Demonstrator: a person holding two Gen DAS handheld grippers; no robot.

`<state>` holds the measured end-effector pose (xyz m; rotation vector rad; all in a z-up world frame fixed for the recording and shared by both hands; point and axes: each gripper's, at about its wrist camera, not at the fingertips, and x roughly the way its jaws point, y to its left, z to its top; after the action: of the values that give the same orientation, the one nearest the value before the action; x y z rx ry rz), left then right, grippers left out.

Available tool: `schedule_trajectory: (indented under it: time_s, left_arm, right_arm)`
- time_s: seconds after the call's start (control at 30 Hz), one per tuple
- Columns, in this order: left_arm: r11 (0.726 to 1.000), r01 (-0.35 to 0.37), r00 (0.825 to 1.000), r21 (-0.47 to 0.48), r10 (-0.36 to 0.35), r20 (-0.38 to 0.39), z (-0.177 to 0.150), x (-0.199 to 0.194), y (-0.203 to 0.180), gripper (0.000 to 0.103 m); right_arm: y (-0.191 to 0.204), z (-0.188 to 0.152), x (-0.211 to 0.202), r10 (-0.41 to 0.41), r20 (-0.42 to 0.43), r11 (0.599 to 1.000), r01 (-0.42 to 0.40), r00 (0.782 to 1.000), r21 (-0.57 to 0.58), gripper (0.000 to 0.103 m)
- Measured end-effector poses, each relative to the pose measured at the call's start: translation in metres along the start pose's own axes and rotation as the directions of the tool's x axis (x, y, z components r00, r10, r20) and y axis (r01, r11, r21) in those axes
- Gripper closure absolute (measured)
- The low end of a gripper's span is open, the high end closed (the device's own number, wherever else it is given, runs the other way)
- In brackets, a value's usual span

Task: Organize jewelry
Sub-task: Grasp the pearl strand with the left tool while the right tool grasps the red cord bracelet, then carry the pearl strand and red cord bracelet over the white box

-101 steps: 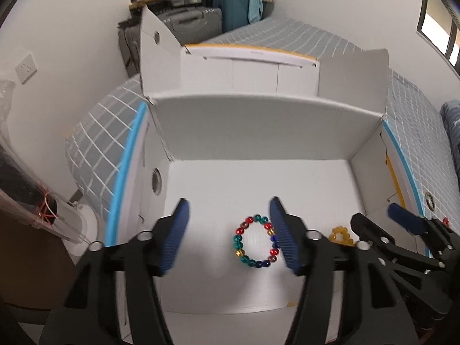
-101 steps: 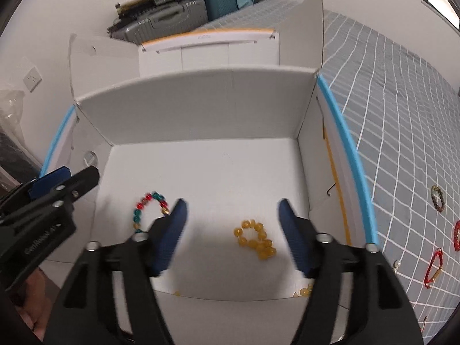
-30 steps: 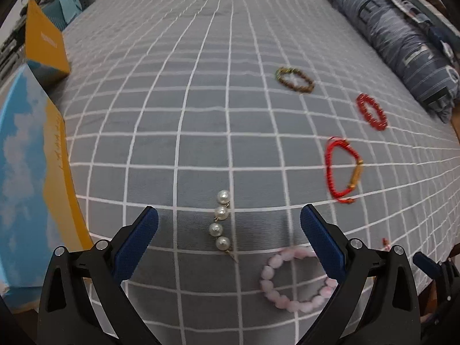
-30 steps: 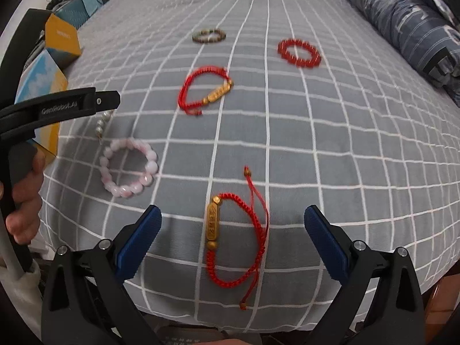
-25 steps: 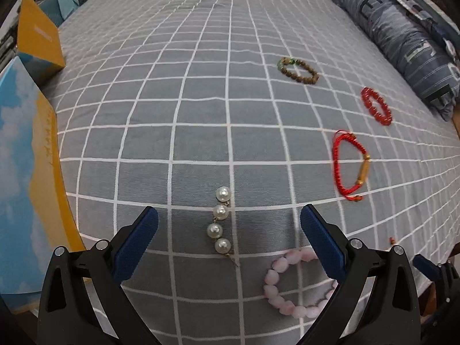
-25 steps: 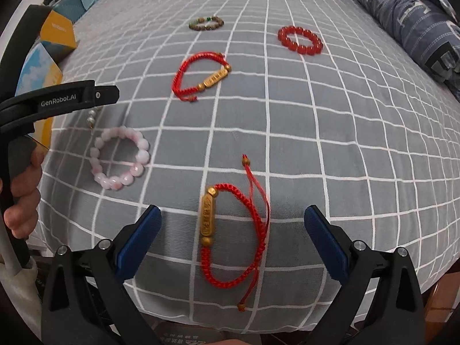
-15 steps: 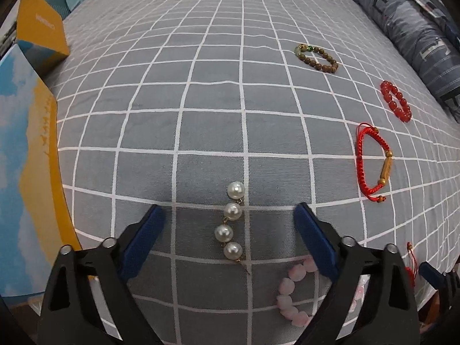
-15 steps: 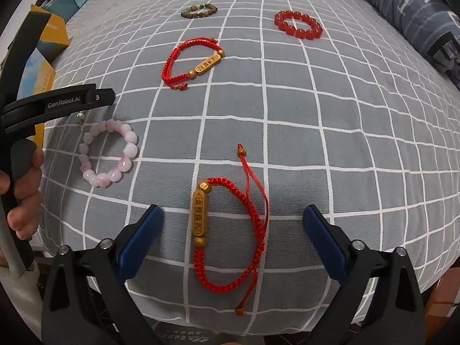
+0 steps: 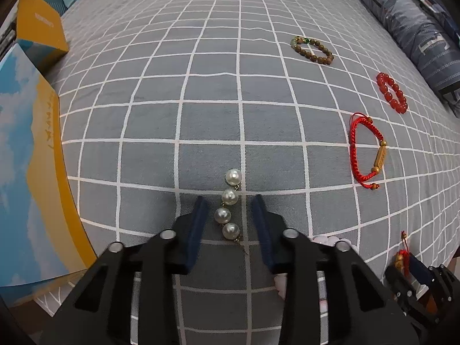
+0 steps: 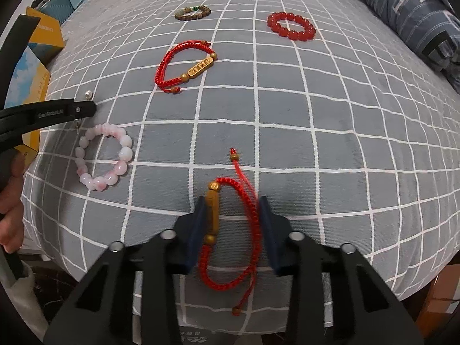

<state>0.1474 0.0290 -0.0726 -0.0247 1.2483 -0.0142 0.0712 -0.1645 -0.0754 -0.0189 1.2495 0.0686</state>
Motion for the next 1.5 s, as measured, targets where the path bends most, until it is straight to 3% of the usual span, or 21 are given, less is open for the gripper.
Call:
schedule_trajectory:
  time_s: [0.03, 0.07, 0.17, 0.47, 1.03, 1.23, 1.5]
  left_arm:
    - [1.0, 0.004, 1.0, -0.001, -0.004, -0.002, 0.0, -0.001, 0.0, 0.08]
    - [1.0, 0.002, 1.0, -0.001, -0.002, -0.006, 0.0, -0.001, 0.0, 0.091]
    - [1.0, -0.001, 1.0, -0.012, 0.001, -0.003, -0.001, -0.004, 0.003, 0.092]
    - [0.999, 0.026, 0.998, -0.035, -0.024, 0.05, -0.002, -0.024, 0.009, 0.092]
    - [0.998, 0.059, 0.984, -0.03, -0.053, 0.168, -0.005, -0.062, 0.02, 0.092]
    - [0.997, 0.071, 0.971, -0.021, -0.064, 0.232, -0.009, -0.081, 0.022, 0.092]
    - [1.0, 0.03, 0.935, -0.009, -0.025, 0.353, -0.014, -0.109, 0.025, 0.092]
  right_arm:
    - [0.0, 0.0, 0.0, -0.001, 0.001, 1.0, 0.001, 1.0, 0.002, 0.081]
    - [0.0, 0.0, -0.001, -0.006, 0.005, 1.0, 0.006, 1.0, 0.004, 0.088]
    - [-0.001, 0.001, -0.002, -0.02, 0.013, 1.0, 0.02, 1.0, 0.01, 0.094]
    - [-0.001, 0.003, -0.007, -0.024, 0.034, 1.0, 0.024, 0.999, 0.02, 0.095]
    - [0.007, 0.015, -0.031, -0.01, 0.179, 1.0, 0.006, 0.984, 0.026, 0.094]
    - [0.015, 0.02, -0.041, -0.013, 0.241, 1.0, 0.01, 0.97, 0.01, 0.094]
    - [0.022, 0.028, -0.052, -0.018, 0.33, 1.0, 0.017, 0.944, 0.007, 0.094]
